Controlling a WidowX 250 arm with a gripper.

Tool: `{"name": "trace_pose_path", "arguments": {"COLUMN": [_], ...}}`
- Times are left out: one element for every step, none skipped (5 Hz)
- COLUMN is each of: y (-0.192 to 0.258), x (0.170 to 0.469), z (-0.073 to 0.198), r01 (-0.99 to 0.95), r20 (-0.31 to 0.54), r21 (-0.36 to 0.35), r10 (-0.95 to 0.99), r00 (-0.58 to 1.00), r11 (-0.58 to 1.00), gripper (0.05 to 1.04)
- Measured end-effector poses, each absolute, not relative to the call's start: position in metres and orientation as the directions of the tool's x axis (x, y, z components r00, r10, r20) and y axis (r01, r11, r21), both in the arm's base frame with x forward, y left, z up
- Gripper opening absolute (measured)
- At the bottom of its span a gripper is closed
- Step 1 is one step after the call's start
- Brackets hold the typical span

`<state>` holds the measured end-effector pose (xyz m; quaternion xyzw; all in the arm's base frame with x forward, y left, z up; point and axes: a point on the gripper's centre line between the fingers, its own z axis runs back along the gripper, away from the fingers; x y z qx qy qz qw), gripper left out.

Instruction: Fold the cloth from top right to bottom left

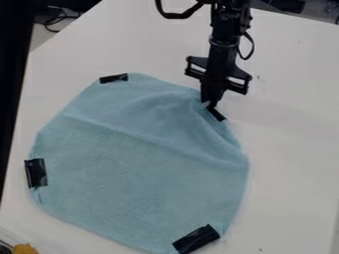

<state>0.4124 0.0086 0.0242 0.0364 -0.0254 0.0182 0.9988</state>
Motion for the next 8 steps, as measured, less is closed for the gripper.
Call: {"name": "trace_pose_path", "arguments": {"y": [0.023, 0.035, 0.053, 0.068, 0.088, 0.106, 0.11, 0.11], "x": [0.405, 0.384, 0.347, 0.308, 0.271, 0.239, 0.23, 0.23], "z": [0.068, 0.098, 0.109, 0.101, 0.092, 0.08, 0.071, 0.059], "r01": [-0.074, -0.148, -0.257, -0.323, -0.381, -0.427, -0.436, -0.416], "r20": [0.108, 0.184, 0.254, 0.287, 0.32, 0.331, 0.333, 0.326], "r21": [0.091, 0.061, -0.01, -0.036, -0.054, -0.089, -0.115, -0.137], "r10": [0.064, 0.135, 0.251, 0.319, 0.377, 0.431, 0.449, 0.437], "r00": [0.992, 0.974, 0.934, 0.903, 0.869, 0.84, 0.83, 0.838], "r11": [0.993, 0.987, 0.966, 0.946, 0.923, 0.9, 0.892, 0.899], "gripper": [0.064, 0.064, 0.064, 0.064, 0.063, 0.063, 0.088, 0.251]}}
